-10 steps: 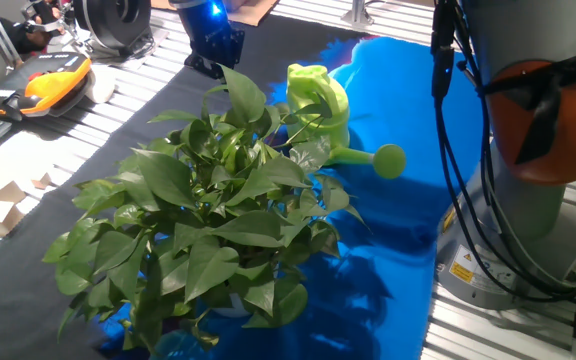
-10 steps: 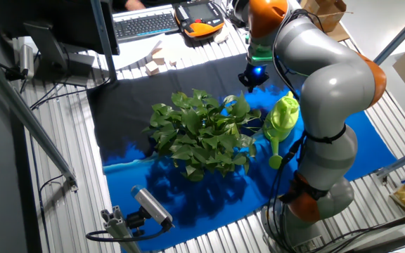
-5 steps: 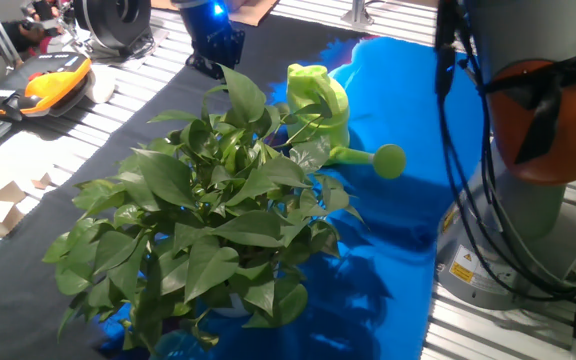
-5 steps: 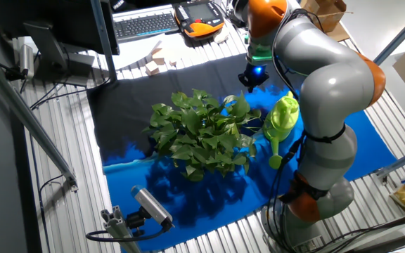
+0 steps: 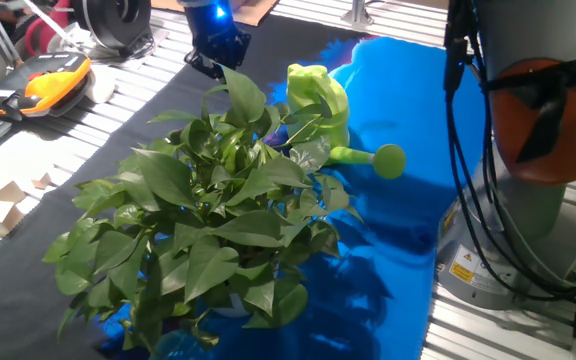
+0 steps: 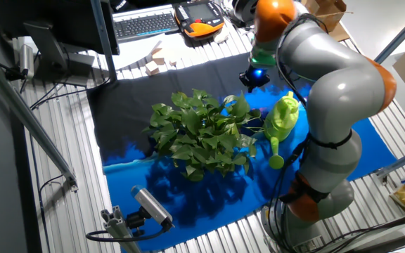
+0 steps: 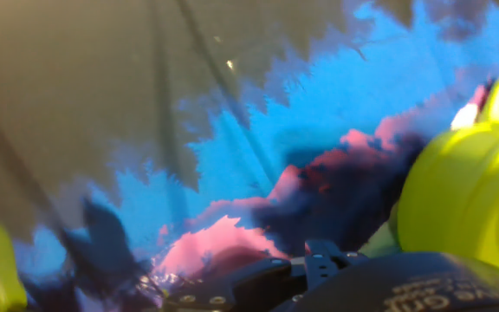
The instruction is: Water the plant
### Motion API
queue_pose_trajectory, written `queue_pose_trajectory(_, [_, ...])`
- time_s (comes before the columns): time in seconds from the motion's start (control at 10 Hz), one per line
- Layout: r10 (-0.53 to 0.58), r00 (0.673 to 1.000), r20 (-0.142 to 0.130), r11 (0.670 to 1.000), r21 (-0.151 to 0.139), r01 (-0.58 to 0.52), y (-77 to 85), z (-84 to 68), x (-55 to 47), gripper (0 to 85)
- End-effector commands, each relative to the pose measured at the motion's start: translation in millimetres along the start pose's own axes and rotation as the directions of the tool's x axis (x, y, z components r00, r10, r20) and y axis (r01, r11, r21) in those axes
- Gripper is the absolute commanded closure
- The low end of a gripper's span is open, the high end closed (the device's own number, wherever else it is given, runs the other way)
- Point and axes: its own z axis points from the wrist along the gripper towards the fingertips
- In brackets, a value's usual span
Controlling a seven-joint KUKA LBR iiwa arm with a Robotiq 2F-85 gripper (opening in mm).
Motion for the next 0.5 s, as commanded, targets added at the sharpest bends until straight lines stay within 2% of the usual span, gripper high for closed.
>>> queue_pose_trajectory(0.0, [0.011,1.0,-0.002,1.0,0.001,-0.011,0.5,0.0,0.2,85.0])
queue_pose_trajectory(0.1, [0.015,1.0,-0.005,0.998,-0.053,-0.015,0.5,0.0,0.2,85.0])
queue_pose_trajectory(0.2, [0.03,0.999,-0.027,0.994,-0.106,-0.032,0.5,0.0,0.2,85.0])
queue_pose_trajectory(0.4, [-0.005,1.0,-0.014,0.997,-0.075,0.004,0.5,0.0,0.2,85.0])
